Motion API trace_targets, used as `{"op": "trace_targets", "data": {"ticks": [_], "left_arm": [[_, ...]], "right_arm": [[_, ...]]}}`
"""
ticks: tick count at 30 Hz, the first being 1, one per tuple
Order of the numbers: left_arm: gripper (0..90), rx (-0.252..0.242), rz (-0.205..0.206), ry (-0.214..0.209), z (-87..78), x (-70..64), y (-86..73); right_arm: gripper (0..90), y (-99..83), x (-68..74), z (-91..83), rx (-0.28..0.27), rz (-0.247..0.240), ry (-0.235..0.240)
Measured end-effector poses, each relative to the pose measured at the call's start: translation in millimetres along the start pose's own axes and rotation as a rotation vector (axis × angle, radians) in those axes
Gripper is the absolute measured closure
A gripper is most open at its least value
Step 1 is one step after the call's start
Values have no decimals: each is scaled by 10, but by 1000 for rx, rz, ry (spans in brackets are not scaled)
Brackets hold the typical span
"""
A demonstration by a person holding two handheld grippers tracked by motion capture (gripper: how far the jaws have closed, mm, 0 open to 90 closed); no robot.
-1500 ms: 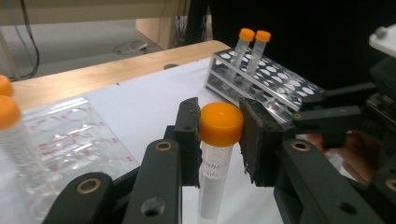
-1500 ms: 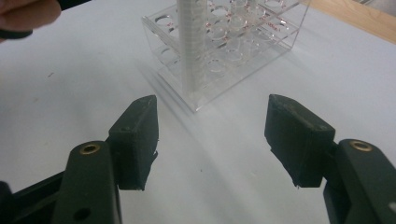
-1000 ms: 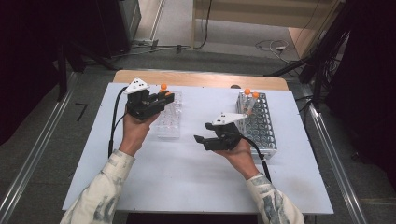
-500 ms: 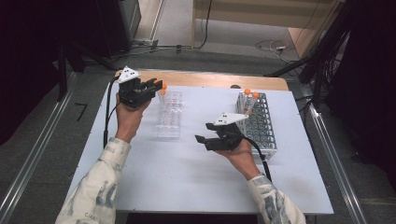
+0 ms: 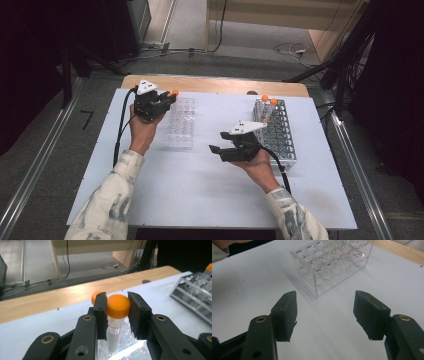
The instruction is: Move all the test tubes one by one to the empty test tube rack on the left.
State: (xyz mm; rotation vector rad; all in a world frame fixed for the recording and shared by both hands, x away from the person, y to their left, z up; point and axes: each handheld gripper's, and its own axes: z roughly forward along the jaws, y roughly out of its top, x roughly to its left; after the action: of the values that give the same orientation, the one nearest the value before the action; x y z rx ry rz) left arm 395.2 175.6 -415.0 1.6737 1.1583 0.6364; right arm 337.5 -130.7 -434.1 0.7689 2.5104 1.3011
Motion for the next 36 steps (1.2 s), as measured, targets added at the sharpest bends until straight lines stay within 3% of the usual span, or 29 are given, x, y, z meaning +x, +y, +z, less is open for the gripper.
{"op": "trace_targets", "data": {"ticks": [7,10,13,19,22,30,36], "left_arm": [[697,32,38,22,71,-58,-137],[677,38,36,29,87,-58,-185],[547,45,28,24,97,-67,-205],[385,63,23,5,44,-115,-190],[290,66,-10,-17,-11,-128,-198],[188,68,-133,-67,-189,-88,-308],[154,35,-123,-48,-381,-96,-338]], "right_arm": [[342,-2,7,16,3,-4,-1],[342,-2,8,11,3,-2,-2],[342,-5,6,11,3,-1,-3],[341,-2,12,-1,0,0,-7],[340,4,4,-19,-8,-2,-11],[326,-2,-22,-105,-17,19,-43],[317,-31,-52,-208,-25,25,-76]]}}
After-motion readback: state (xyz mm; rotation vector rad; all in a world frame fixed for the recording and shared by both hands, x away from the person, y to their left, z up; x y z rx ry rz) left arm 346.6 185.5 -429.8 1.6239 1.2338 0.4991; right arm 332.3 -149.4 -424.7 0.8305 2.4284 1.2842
